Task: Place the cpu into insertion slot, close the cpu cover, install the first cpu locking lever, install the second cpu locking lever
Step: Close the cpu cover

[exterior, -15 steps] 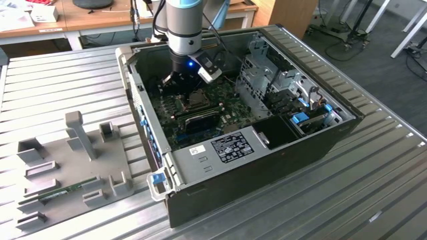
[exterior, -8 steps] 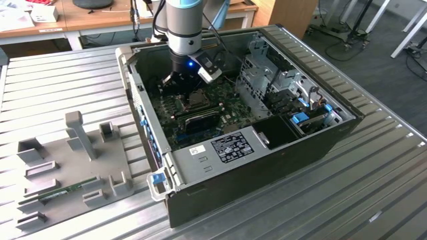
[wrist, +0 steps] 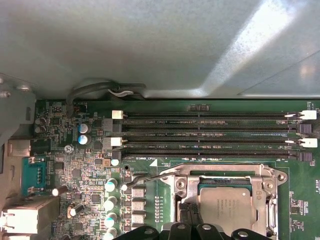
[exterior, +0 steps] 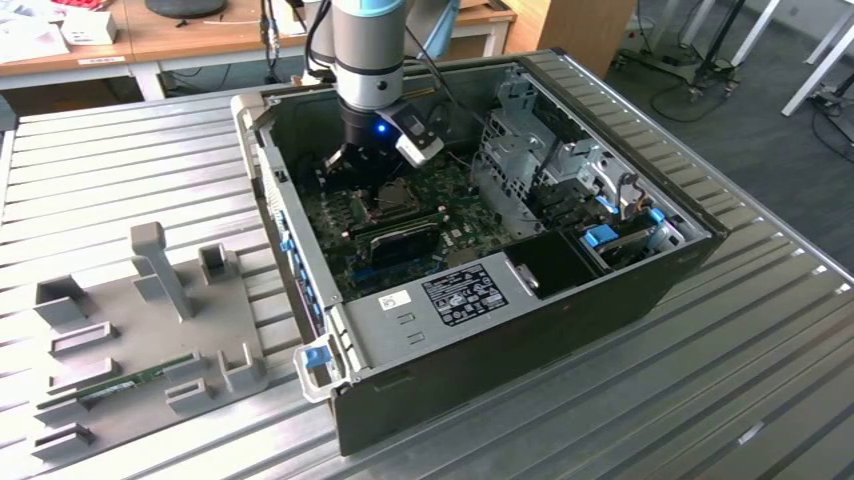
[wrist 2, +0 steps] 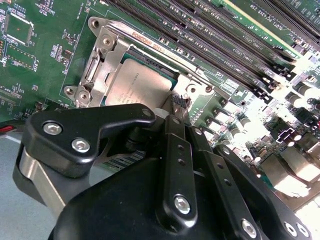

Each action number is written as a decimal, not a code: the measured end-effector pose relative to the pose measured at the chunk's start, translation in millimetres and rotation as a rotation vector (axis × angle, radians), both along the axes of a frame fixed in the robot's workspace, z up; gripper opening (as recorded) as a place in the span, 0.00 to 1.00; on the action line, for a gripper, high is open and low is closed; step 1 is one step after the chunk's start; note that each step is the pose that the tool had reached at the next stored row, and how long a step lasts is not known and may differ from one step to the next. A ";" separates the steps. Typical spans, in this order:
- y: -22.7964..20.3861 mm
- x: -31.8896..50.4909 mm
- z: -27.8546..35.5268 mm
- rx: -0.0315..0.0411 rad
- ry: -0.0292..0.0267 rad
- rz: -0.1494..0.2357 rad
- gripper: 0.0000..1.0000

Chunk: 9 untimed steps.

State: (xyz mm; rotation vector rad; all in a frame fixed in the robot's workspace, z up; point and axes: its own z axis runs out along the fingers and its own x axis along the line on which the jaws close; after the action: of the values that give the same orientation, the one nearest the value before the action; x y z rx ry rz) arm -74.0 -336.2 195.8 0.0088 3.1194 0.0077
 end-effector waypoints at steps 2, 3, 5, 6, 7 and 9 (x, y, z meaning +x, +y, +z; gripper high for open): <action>0.0 0.0 0.0 0.0001 0.0000 0.000 0.10; 0.0 0.0 0.0 0.0000 0.0000 0.000 0.10; 0.0 0.0 0.0 0.0000 0.0000 0.000 0.10; 0.0 0.0 0.1 0.0001 -0.0001 0.000 0.10; 0.0 0.0 0.4 0.0004 -0.0003 0.000 0.10; 0.4 0.3 1.2 0.0016 -0.0012 0.000 0.10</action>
State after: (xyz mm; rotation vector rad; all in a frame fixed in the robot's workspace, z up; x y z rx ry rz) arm -73.7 -335.8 197.0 0.0089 3.1182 0.0102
